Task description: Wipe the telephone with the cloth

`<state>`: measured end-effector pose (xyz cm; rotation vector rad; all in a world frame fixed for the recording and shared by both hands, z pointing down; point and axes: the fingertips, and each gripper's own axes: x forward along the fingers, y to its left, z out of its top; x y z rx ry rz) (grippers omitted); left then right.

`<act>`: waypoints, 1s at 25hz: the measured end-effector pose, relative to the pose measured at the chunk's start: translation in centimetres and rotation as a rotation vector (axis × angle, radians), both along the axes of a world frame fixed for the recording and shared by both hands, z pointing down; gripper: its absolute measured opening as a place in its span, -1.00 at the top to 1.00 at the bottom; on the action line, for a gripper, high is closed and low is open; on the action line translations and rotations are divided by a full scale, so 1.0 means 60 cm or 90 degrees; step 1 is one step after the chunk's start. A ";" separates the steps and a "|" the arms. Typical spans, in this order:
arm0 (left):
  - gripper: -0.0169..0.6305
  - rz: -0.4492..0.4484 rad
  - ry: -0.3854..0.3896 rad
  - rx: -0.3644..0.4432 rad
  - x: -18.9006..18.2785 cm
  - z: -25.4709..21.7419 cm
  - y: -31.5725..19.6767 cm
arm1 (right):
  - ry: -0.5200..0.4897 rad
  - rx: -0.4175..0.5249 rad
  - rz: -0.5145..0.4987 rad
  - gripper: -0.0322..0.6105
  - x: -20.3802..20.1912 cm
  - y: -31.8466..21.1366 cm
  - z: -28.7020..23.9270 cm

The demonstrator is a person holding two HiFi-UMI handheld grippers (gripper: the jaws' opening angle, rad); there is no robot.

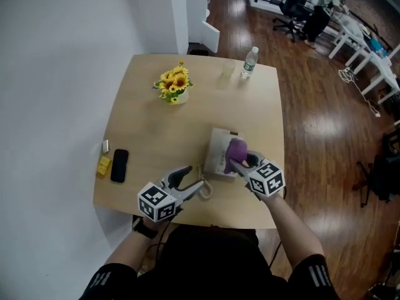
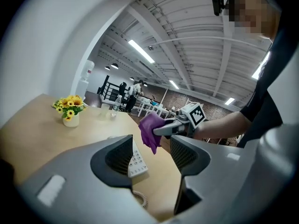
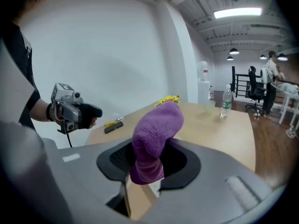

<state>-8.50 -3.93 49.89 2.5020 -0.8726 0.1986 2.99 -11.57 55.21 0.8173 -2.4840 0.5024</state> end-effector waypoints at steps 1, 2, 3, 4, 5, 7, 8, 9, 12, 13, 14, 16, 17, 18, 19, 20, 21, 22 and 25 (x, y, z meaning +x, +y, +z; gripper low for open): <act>0.18 -0.001 -0.002 -0.004 -0.004 0.004 -0.006 | 0.019 -0.002 -0.007 0.46 -0.008 -0.016 0.012; 0.17 -0.002 -0.004 -0.007 -0.007 0.008 -0.012 | 0.038 -0.005 -0.015 0.46 -0.015 -0.032 0.024; 0.17 -0.004 -0.006 -0.010 -0.011 0.011 -0.016 | 0.057 -0.007 -0.023 0.46 -0.022 -0.047 0.036; 0.17 -0.006 -0.008 -0.014 -0.014 0.015 -0.018 | 0.077 -0.007 -0.034 0.46 -0.030 -0.061 0.047; 0.17 -0.009 -0.010 -0.019 -0.017 0.019 -0.019 | 0.099 -0.005 -0.046 0.46 -0.037 -0.075 0.058; 0.17 -0.016 -0.017 -0.029 -0.024 0.032 -0.020 | 0.147 0.004 -0.076 0.46 -0.053 -0.104 0.079; 0.17 -0.019 -0.023 -0.033 -0.028 0.038 -0.020 | 0.169 0.010 -0.090 0.46 -0.061 -0.119 0.089; 0.17 -0.023 -0.030 -0.036 -0.034 0.044 -0.020 | 0.190 0.015 -0.102 0.45 -0.070 -0.134 0.097; 0.16 -0.034 -0.046 -0.048 -0.052 0.053 -0.019 | 0.254 0.026 -0.140 0.46 -0.093 -0.172 0.123; 0.16 -0.036 -0.048 -0.054 -0.058 0.056 -0.017 | 0.279 0.029 -0.154 0.46 -0.098 -0.182 0.133; 0.15 -0.038 -0.049 -0.060 -0.064 0.060 -0.014 | 0.304 0.032 -0.168 0.45 -0.102 -0.191 0.144; 0.16 -0.046 -0.050 -0.069 -0.076 0.067 -0.013 | 0.348 0.032 -0.198 0.46 -0.108 -0.204 0.168; 0.15 -0.050 -0.050 -0.071 -0.081 0.069 -0.013 | 0.365 0.029 -0.210 0.45 -0.110 -0.209 0.180; 0.15 -0.054 -0.048 -0.073 -0.085 0.071 -0.015 | 0.376 0.024 -0.217 0.45 -0.111 -0.212 0.192; 0.15 -0.057 -0.046 -0.073 -0.088 0.071 -0.017 | 0.382 0.019 -0.220 0.45 -0.113 -0.213 0.202; 0.15 -0.060 -0.043 -0.073 -0.090 0.070 -0.019 | 0.382 0.017 -0.220 0.45 -0.114 -0.213 0.209; 0.15 -0.062 -0.041 -0.073 -0.091 0.069 -0.021 | 0.378 0.019 -0.217 0.45 -0.116 -0.211 0.213; 0.15 -0.063 -0.040 -0.072 -0.093 0.069 -0.024 | 0.371 0.022 -0.211 0.45 -0.117 -0.209 0.215; 0.15 -0.065 -0.033 -0.072 -0.097 0.070 -0.030 | 0.347 0.027 -0.195 0.45 -0.121 -0.190 0.216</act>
